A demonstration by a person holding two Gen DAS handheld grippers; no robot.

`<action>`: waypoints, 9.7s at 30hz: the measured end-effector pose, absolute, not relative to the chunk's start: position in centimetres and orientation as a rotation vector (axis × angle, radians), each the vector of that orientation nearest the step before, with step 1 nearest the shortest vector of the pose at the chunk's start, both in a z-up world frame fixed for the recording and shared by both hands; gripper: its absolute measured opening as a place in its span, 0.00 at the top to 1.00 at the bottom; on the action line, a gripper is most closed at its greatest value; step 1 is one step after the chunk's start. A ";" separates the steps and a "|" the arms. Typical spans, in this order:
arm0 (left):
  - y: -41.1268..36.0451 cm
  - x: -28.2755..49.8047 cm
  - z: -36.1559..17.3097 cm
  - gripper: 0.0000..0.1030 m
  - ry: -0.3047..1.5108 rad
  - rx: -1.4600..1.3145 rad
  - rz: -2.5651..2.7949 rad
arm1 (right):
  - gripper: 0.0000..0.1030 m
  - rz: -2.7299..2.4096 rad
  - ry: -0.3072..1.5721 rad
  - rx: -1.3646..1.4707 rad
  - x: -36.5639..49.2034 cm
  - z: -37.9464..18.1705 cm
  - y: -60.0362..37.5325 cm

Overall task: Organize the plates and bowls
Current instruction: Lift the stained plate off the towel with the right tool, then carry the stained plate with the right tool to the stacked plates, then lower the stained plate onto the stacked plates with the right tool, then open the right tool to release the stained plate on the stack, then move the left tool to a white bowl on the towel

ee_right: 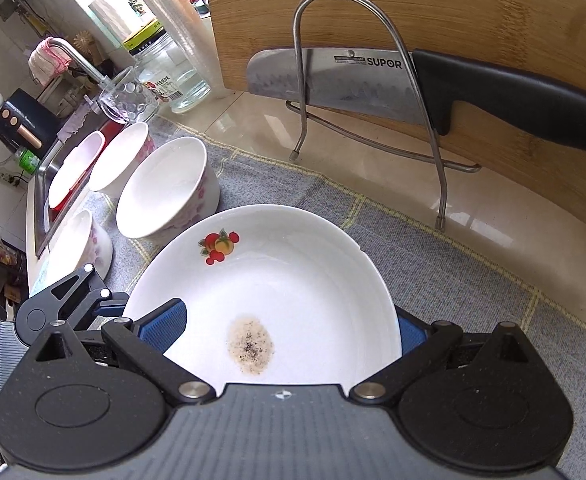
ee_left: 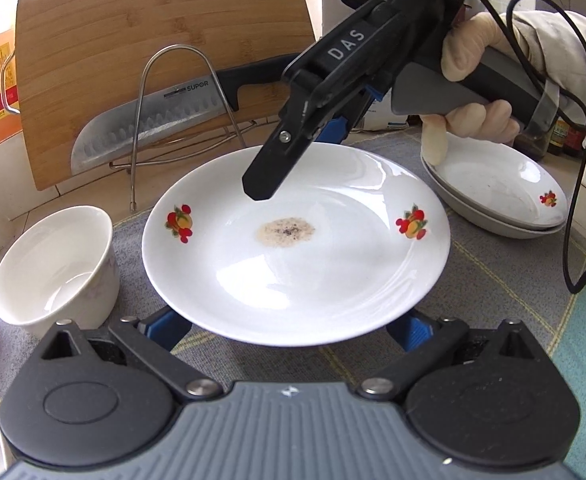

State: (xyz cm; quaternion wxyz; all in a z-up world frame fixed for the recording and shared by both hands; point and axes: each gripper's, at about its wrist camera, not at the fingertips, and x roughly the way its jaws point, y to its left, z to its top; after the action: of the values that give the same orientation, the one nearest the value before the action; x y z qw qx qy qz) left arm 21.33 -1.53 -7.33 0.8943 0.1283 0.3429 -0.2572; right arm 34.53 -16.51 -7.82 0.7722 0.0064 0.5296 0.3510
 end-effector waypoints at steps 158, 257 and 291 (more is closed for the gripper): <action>-18.3 22.2 -7.5 0.03 0.796 0.498 -0.969 | 0.00 0.317 1.067 0.322 18.6 -7.6 -38.0; -5.9 15.8 -0.1 0.00 0.476 0.241 -0.556 | 0.00 0.331 0.801 -0.064 13.4 -4.1 -27.8; 20.5 17.6 -3.1 0.01 0.679 0.180 -0.347 | 0.00 0.513 0.786 -0.283 14.9 -8.0 1.3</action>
State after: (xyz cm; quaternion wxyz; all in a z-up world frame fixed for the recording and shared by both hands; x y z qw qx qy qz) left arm 17.65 20.49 -3.11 0.9242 0.0876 0.3308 -0.1693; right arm 14.91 1.26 -7.96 0.8822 -0.1361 0.3775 0.2462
